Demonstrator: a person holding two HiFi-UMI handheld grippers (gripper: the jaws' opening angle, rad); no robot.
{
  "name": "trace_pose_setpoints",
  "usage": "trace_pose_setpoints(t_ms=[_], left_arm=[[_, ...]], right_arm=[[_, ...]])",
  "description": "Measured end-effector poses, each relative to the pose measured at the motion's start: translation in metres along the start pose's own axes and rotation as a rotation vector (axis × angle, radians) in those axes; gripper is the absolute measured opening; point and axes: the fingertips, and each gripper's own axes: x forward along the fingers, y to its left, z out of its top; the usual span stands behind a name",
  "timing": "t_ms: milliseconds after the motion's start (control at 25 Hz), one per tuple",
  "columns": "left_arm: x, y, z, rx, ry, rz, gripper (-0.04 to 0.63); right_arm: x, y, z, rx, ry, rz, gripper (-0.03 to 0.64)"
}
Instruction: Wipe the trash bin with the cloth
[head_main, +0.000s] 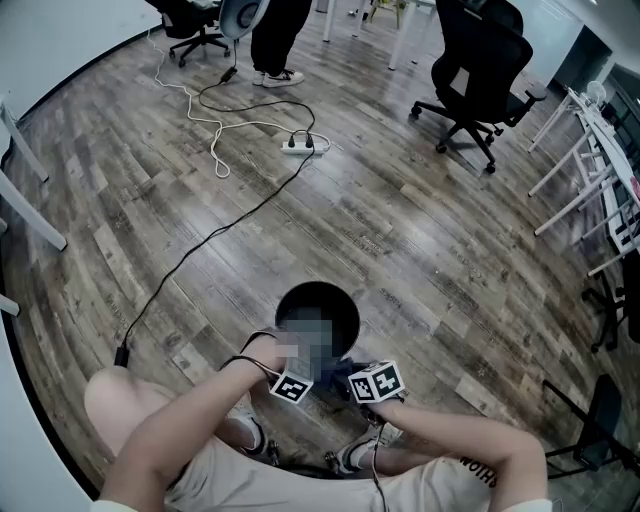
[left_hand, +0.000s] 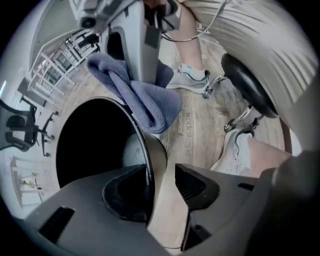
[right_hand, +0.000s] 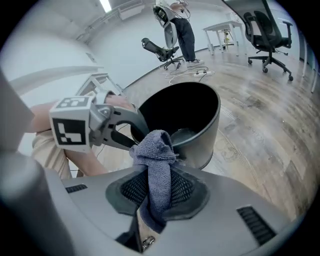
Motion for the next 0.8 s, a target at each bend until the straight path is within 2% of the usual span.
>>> trace_pose_setpoints(t_ms=[40,120,360,600,800], left_arm=[[0.002,0.001,-0.002,0.017,0.014,0.018,0.175],[0.003,0.003,-0.002,0.034,0.027,0.04,0.08],[0.003,0.002,0.011,0.019,0.02,0.027,0.051],[0.003,0.006,0.028,-0.101,0.012,0.026,0.041],[0.003,0.015,0.034,-0.21,0.025,0.065,0.043]], right_arm=[[0.0,0.003,0.002,0.006,-0.002,0.005,0.083],[0.003,0.004,0.006,0.017,-0.004,-0.002,0.083],[0.028,-0.015,0.0,0.062,0.011,-0.051,0.083],[0.066,-0.041,-0.022,0.001,0.009,-0.092,0.083],[0.113,-0.069,-0.044,-0.052,-0.035,-0.111,0.083]])
